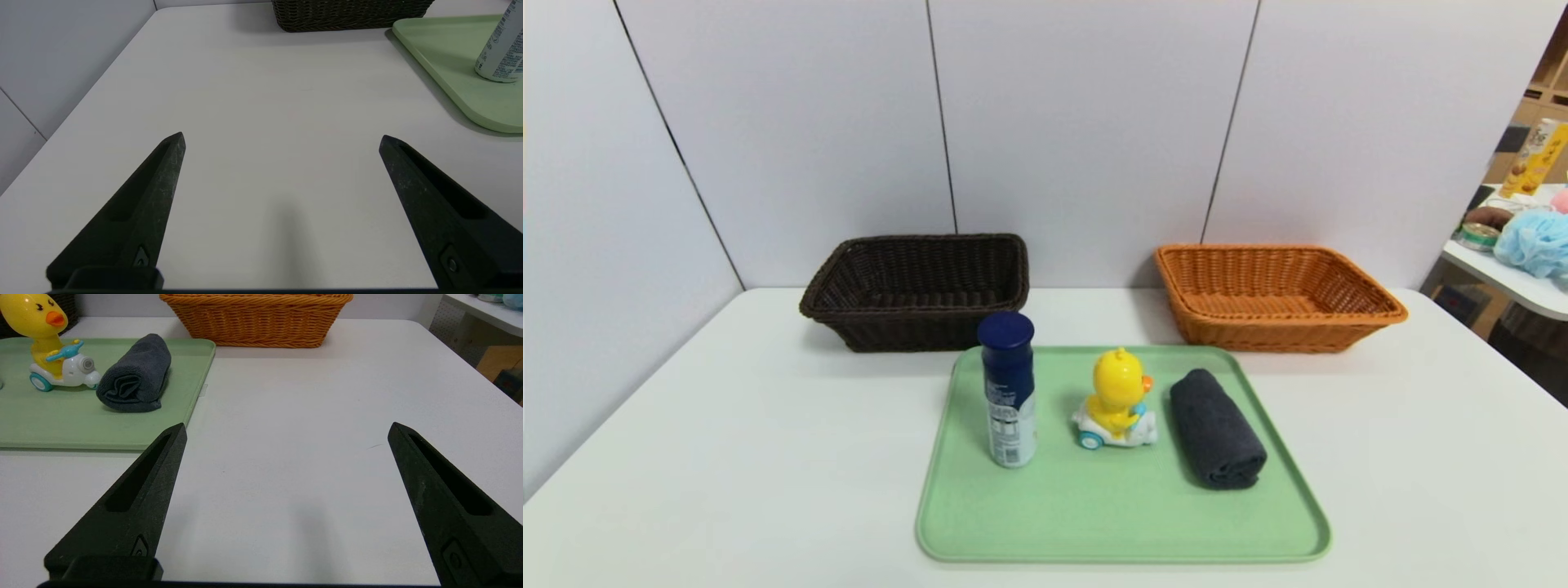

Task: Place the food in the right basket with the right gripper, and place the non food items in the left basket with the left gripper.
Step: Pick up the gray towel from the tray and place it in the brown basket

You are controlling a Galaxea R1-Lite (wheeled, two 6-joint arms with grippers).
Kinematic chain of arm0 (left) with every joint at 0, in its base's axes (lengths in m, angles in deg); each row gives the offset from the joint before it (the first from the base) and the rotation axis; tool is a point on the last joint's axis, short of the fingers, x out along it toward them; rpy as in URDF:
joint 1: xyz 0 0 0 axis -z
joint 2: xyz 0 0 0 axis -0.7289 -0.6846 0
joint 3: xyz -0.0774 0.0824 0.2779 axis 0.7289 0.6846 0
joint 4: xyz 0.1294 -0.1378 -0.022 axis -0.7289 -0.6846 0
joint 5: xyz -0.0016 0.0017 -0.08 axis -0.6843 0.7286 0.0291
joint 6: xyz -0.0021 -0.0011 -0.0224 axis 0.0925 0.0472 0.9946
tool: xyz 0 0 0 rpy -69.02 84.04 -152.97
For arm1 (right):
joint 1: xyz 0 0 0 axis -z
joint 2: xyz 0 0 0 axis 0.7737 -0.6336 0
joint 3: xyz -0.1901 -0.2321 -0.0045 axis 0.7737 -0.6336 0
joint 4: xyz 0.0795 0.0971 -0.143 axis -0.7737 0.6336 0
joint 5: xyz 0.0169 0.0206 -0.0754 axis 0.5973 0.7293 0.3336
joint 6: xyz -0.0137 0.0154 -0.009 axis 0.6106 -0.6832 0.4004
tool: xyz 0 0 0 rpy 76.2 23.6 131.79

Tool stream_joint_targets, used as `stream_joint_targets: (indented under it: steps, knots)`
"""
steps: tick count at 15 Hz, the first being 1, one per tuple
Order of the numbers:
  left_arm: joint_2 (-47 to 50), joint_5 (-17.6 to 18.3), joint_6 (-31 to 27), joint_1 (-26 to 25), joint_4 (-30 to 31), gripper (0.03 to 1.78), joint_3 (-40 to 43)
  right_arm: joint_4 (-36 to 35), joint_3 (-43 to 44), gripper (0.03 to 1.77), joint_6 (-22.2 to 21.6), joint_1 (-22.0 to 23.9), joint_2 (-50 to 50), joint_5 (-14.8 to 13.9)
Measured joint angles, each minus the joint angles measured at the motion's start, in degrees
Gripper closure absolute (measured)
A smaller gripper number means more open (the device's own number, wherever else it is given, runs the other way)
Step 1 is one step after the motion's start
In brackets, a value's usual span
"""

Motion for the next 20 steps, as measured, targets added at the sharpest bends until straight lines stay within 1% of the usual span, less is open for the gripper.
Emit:
stream_joint_targets:
  steps: [12, 20]
  knots:
    - [0.0, 0.0, 0.1, 0.0, 0.0, 0.12, 0.0, 0.0, 0.0, 0.10, -0.4, 0.0, 0.0, -0.3]
    - [0.0, -0.1, -0.4, 0.0, 0.2, 0.12, 0.0, -0.4, 0.3, 0.10, 0.2, 0.0, 0.0, -0.3]
